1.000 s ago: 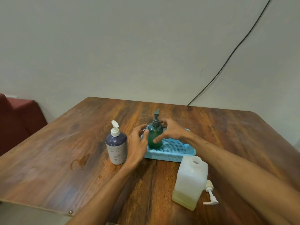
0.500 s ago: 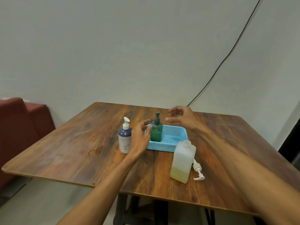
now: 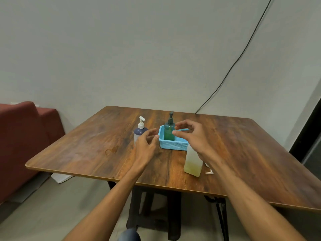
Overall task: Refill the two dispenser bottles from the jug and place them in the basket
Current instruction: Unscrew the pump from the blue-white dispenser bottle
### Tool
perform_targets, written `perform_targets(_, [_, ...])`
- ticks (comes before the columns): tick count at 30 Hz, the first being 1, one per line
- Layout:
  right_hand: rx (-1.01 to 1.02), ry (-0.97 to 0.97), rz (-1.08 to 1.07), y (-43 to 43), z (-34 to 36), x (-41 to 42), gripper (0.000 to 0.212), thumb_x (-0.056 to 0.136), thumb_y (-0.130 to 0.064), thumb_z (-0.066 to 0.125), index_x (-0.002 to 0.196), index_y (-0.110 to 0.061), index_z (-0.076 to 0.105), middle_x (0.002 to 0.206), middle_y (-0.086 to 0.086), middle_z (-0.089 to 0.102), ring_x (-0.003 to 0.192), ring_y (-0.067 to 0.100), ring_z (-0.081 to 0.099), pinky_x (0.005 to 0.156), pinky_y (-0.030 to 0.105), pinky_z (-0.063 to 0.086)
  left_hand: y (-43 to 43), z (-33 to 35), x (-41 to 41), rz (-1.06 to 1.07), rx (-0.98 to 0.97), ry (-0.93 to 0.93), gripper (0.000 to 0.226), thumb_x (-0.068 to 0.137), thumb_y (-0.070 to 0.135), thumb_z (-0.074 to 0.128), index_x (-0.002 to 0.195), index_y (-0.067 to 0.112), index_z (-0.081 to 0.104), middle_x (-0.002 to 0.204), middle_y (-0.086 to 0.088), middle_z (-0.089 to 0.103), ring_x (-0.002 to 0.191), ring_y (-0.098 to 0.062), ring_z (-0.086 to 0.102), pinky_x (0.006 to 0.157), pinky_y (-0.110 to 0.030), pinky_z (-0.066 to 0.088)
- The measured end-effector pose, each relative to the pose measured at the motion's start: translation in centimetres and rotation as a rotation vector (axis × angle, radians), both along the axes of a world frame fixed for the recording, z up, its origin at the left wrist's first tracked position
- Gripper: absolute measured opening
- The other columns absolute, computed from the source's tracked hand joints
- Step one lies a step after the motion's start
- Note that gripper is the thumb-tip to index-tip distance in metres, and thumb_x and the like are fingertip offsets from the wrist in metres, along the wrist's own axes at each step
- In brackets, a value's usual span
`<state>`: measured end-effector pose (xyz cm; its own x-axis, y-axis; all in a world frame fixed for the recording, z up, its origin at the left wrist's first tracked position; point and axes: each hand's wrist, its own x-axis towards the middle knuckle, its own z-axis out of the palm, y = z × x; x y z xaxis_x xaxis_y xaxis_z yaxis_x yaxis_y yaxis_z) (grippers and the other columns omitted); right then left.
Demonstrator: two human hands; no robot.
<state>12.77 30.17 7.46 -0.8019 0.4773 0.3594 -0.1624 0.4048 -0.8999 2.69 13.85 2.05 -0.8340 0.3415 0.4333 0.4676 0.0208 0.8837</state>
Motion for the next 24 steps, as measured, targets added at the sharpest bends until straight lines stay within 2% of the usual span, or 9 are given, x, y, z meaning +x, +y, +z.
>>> perform_targets(3, [-0.063,-0.003,-0.005,-1.8,-2.0,0.3,0.029,0.081,-0.021,0.085,0.107,-0.021,0.072,0.107,-0.008,0.073,0.096,0.007,0.069,0.075,0.019,0.057,-1.2,-1.1,-0.4,0.029,0.000,-0.003,0.032,0.096,0.022,0.062,0.127,0.014,0.063,0.123,0.003,0.065,0.103,-0.003,0.063,0.080,-0.015,0.054])
perform_targets(6, [-0.117,-0.005,-0.017,-3.5,-4.4,0.2,0.029,0.082,-0.020,0.084,0.107,-0.023,0.071,0.110,-0.007,0.073,0.100,0.009,0.070,0.083,0.023,0.058,-2.3,-2.1,-0.6,0.048,0.006,-0.003,0.029,0.095,0.019,0.064,0.124,0.015,0.065,0.119,0.004,0.068,0.102,-0.004,0.065,0.087,-0.024,0.056])
perform_targets(8, [-0.135,-0.023,-0.027,-4.6,-5.9,-0.1,0.027,0.083,-0.019,0.083,0.106,-0.023,0.070,0.108,-0.007,0.072,0.100,0.008,0.069,0.082,0.021,0.056,-2.9,-2.6,-0.8,0.055,0.012,0.006,0.027,0.094,0.016,0.065,0.121,0.017,0.066,0.114,0.006,0.068,0.100,-0.002,0.066,0.085,-0.022,0.057])
perform_targets(11, [-0.147,-0.059,-0.036,-5.7,-7.7,-1.2,0.027,0.082,-0.020,0.084,0.105,-0.025,0.069,0.104,-0.008,0.072,0.099,0.008,0.069,0.085,0.026,0.059,-3.4,-3.4,-1.6,0.100,0.013,-0.009,0.028,0.093,0.014,0.067,0.121,0.015,0.067,0.111,0.004,0.070,0.096,0.000,0.066,0.077,-0.016,0.055])
perform_targets(14, [-0.148,-0.096,-0.054,-6.1,-9.0,-3.0,0.030,0.081,-0.020,0.084,0.107,-0.024,0.069,0.101,-0.008,0.072,0.097,0.009,0.069,0.085,0.027,0.060,-3.8,-4.0,-3.2,0.163,0.012,-0.019,0.031,0.092,0.014,0.068,0.123,0.012,0.066,0.116,-0.002,0.070,0.096,-0.005,0.066,0.078,-0.019,0.055])
perform_targets(18, [-0.116,-0.135,-0.066,-6.5,-9.9,-5.7,0.039,0.081,-0.020,0.084,0.116,-0.021,0.065,0.105,-0.008,0.069,0.099,0.007,0.067,0.079,0.019,0.055,-4.2,-4.3,-5.9,0.195,0.045,-0.046,0.034,0.089,0.016,0.072,0.122,0.010,0.065,0.117,-0.005,0.069,0.101,-0.014,0.066,0.087,-0.036,0.059])
perform_targets(21, [-0.101,-0.156,-0.080,-6.4,-10.4,-8.1,0.051,0.079,-0.017,0.086,0.124,-0.019,0.062,0.112,-0.005,0.067,0.103,0.011,0.066,0.082,0.021,0.055,-4.0,-4.3,-7.9,0.228,0.035,-0.048,0.040,0.089,0.017,0.073,0.126,0.008,0.063,0.122,-0.008,0.067,0.104,-0.018,0.065,0.089,-0.035,0.057])
perform_targets(24, [-0.067,-0.184,-0.073,-6.4,-10.9,-10.9,0.068,0.077,-0.018,0.087,0.136,-0.020,0.053,0.129,-0.004,0.061,0.114,0.012,0.060,0.090,0.023,0.052,-3.5,-4.8,-10.0,0.202,-0.002,-0.066,0.048,0.090,0.025,0.072,0.133,0.013,0.056,0.131,-0.006,0.062,0.113,-0.019,0.062,0.096,-0.038,0.055])
